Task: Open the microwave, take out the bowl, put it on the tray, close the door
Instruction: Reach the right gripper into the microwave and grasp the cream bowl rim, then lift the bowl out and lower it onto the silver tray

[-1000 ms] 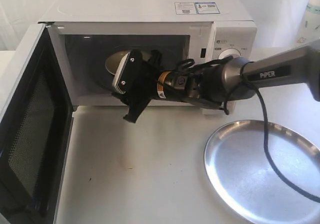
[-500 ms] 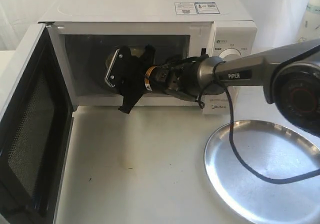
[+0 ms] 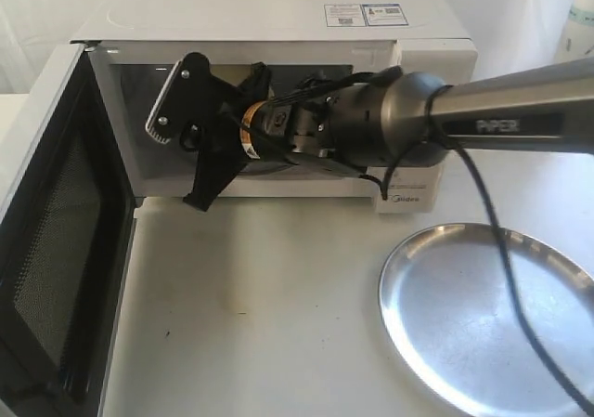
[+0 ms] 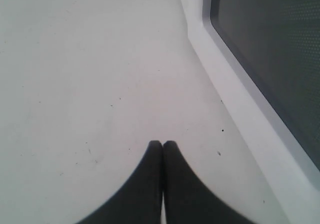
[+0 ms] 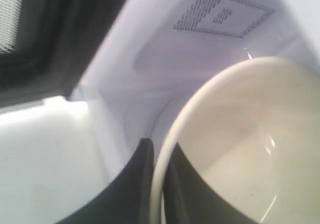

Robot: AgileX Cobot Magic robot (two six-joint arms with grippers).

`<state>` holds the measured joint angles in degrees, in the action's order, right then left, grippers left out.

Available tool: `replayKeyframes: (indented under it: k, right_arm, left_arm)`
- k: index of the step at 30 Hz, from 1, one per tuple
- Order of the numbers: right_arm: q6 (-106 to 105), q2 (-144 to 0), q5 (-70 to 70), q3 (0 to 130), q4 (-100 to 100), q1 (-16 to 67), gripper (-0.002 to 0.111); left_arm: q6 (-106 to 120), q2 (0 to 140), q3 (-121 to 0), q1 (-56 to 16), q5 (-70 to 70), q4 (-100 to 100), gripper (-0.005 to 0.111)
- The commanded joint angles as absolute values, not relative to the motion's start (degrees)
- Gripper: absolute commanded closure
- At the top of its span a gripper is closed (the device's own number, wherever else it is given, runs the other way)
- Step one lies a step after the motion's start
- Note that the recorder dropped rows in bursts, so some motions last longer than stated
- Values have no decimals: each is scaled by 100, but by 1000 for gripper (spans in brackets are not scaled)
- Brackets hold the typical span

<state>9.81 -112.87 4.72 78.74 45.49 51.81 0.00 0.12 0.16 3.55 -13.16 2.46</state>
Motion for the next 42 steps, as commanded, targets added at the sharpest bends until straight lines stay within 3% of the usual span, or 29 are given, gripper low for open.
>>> replayKeyframes:
  k: [1, 5, 15, 21, 36, 42]
  right_arm:
    - [1257, -10409, -37, 7003, 4609, 5643, 108]
    - [1165, -9880, -586, 6214, 4609, 5985, 108]
    - [1186, -8913, -3531, 4478, 4676, 6128, 108]
    - [3102, -8823, -4130, 4010, 6353, 5965, 108]
    - [5185, -9490, -3349, 3860, 8109, 4748, 108]
    - [5204, -9742, -3372, 3860, 8528, 4735, 88]
  left_arm:
    - [0, 0, 0, 328, -1334, 302, 107]
    - [0, 0, 0, 328, -1334, 302, 107]
    - [0, 0, 0, 328, -1334, 302, 107]
    - [0, 0, 0, 328, -1334, 302, 107]
    - [0, 0, 0, 328, -1334, 302, 107]
    - [0, 0, 0, 328, -1334, 302, 107]
